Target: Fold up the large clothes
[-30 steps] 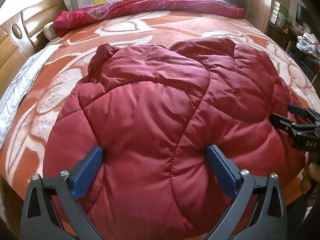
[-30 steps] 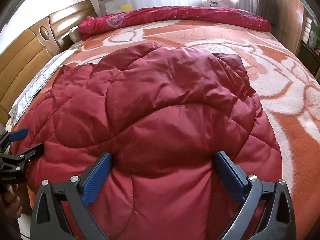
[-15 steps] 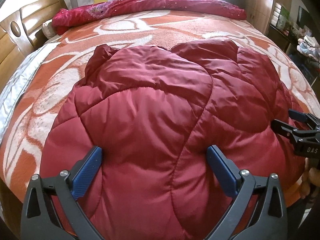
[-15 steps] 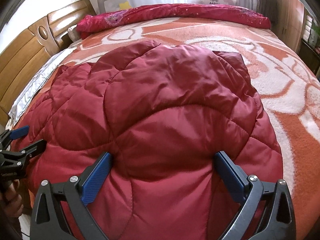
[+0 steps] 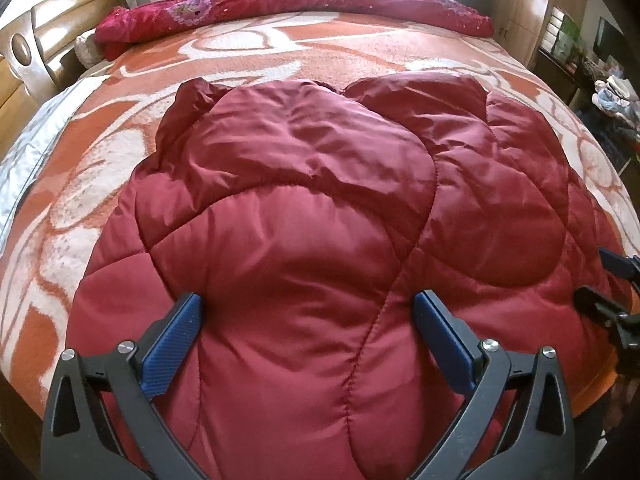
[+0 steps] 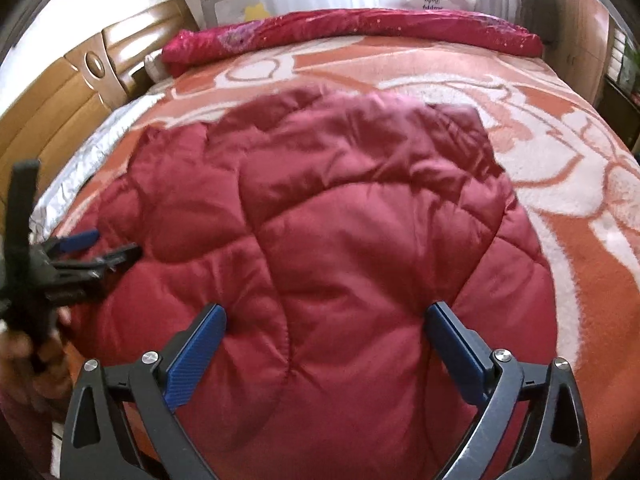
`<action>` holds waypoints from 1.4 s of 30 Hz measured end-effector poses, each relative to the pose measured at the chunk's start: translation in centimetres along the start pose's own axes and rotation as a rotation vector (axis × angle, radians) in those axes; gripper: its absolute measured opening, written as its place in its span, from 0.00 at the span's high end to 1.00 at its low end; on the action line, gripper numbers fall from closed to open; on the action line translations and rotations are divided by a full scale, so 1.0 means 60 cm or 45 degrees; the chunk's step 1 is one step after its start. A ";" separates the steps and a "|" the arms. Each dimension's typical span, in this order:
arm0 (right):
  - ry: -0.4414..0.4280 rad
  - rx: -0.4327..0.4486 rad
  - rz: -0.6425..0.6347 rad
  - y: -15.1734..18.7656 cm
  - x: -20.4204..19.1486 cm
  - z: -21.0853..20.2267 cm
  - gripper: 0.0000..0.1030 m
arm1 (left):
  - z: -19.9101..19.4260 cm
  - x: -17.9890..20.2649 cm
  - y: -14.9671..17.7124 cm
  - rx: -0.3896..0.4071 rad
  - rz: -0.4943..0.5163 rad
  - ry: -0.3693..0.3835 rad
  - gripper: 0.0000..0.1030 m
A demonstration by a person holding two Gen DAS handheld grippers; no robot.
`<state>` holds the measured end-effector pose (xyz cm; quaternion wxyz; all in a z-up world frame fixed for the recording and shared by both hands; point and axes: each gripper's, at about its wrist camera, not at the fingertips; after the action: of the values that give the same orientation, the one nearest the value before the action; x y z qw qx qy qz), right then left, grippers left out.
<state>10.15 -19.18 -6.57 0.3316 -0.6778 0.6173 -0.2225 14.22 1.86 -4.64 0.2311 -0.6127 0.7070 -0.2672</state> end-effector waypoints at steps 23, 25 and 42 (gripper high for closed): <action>-0.009 0.038 0.028 0.045 0.031 -0.006 0.09 | -0.053 0.004 0.042 0.030 0.026 0.070 0.00; -0.012 0.052 0.036 0.051 0.033 -0.004 0.09 | -0.052 0.004 0.046 0.039 0.035 0.070 0.00; 0.005 0.080 0.048 0.052 0.024 -0.058 0.09 | -0.084 0.006 0.052 0.077 0.025 0.068 0.00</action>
<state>5.75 -21.26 -6.60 0.3558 -0.6549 0.6233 -0.2368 8.55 2.34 -2.91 0.2333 -0.5911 0.7104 -0.3025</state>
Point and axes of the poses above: each gripper's, at about its wrist camera, not at the fingertips, and z roughly the way its jaws point, x to its right, y to its underside, and after that the axes turned 11 degrees about x, right-handed
